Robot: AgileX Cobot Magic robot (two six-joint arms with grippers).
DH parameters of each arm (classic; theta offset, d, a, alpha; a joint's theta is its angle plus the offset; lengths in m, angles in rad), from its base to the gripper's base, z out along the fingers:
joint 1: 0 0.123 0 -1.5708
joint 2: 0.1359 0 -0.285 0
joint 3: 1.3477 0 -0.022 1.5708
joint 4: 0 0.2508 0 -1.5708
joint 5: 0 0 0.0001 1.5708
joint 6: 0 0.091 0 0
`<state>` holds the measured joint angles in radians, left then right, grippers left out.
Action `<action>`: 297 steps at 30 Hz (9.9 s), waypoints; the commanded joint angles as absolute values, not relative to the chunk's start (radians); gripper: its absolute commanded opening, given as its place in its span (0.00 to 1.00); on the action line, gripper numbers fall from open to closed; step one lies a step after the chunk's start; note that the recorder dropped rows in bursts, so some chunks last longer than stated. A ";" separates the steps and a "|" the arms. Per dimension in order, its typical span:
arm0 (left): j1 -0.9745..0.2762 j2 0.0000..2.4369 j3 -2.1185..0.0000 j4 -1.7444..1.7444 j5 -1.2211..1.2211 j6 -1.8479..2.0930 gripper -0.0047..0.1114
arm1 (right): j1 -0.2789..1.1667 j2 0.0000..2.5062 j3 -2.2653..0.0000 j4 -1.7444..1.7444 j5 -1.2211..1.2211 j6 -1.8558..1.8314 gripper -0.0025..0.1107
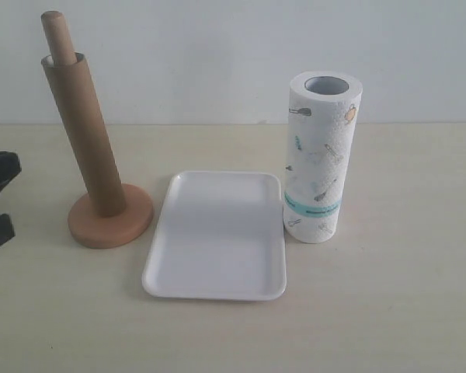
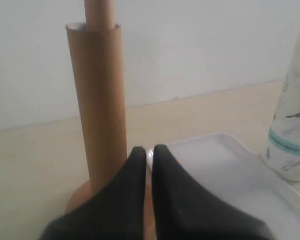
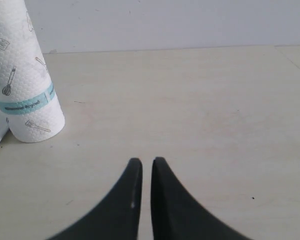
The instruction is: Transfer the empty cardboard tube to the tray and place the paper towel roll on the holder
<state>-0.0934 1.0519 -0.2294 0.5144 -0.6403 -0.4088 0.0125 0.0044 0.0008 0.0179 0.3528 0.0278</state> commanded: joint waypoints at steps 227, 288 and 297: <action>-0.400 1.222 -2.105 -0.069 1.221 0.089 0.08 | 0.010 0.000 0.000 0.015 0.342 0.024 0.08; -0.013 0.000 0.000 0.041 0.307 -0.073 0.08 | 0.010 0.000 0.000 0.015 0.341 0.024 0.08; -0.013 0.000 0.000 0.041 0.307 -0.009 0.08 | 0.010 0.000 0.000 0.015 0.341 0.024 0.08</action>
<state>-0.0075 0.0032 -0.0035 0.0450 0.3062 -0.0468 0.0125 0.0044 0.0008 0.0179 0.3528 0.0262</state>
